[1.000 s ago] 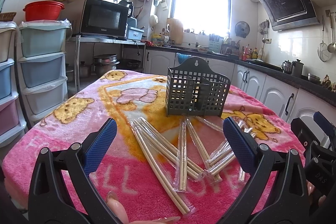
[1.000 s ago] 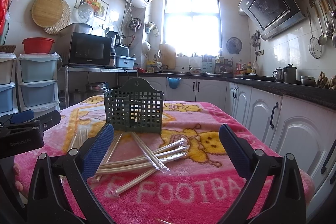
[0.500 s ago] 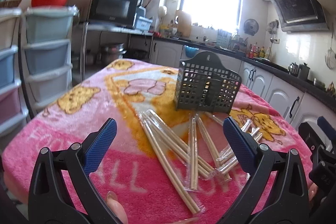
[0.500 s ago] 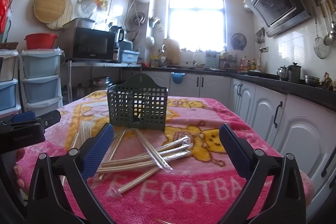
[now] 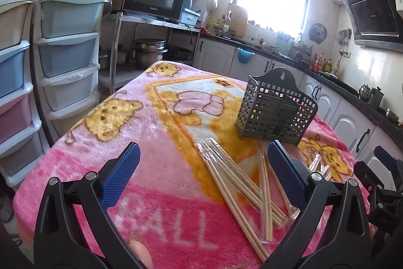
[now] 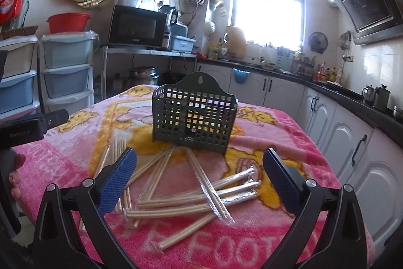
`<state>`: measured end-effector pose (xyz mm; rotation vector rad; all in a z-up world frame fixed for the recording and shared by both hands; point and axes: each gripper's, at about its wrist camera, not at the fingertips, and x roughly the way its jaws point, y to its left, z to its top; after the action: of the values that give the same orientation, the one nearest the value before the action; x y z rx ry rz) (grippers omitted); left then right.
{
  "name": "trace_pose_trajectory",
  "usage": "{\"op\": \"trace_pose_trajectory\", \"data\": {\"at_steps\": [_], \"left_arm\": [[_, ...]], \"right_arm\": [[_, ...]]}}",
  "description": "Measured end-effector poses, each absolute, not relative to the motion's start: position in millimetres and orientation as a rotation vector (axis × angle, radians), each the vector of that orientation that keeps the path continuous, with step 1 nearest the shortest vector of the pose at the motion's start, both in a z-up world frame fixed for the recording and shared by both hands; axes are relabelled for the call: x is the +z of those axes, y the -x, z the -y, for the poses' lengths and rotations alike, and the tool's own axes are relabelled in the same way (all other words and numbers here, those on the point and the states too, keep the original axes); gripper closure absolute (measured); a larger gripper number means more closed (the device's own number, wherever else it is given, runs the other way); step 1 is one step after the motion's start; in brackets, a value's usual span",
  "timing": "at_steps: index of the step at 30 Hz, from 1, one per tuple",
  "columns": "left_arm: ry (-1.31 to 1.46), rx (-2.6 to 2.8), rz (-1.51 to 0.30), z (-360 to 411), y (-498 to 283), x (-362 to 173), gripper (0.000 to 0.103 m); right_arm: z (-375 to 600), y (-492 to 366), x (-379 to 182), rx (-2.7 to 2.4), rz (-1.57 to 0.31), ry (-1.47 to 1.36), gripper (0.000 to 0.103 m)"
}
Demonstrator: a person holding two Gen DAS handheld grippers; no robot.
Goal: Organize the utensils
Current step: 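Lower and close the left gripper on a wrapped chopstick while the right gripper grasps another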
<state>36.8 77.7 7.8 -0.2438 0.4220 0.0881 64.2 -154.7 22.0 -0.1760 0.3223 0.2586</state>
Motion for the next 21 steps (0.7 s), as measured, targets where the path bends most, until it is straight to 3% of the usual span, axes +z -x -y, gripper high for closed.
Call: {"op": "trace_pose_trajectory", "data": {"at_steps": [18,21], "left_arm": [[0.299,-0.097,-0.763,-90.1,-124.0,-24.2,0.01],[0.297,-0.112,-0.815,-88.2,-134.6,-31.1,0.02]], "right_arm": [[148.4,-171.0,10.9,0.25,-0.624,0.283,0.006],[145.6,-190.2,4.5,0.268,-0.678,0.315,0.006]]}}
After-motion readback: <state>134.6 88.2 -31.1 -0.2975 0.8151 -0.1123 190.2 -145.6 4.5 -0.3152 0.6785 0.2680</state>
